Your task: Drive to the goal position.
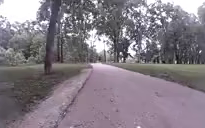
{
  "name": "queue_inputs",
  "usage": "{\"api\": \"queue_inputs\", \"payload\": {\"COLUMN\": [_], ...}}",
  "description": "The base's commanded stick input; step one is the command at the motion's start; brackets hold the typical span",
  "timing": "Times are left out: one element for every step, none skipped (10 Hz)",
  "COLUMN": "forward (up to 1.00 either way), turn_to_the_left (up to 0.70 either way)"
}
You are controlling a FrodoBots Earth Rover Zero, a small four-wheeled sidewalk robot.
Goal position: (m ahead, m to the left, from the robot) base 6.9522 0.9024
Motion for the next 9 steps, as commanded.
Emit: {"api": "queue_inputs", "payload": {"forward": [0.7, 0.7, 0.7, 0.7, 0.7, 0.7, 0.7, 0.7, 0.7], "turn_to_the_left": [-0.01, -0.01, -0.01, -0.01, -0.01, -0.01, -0.01, -0.01, -0.01]}}
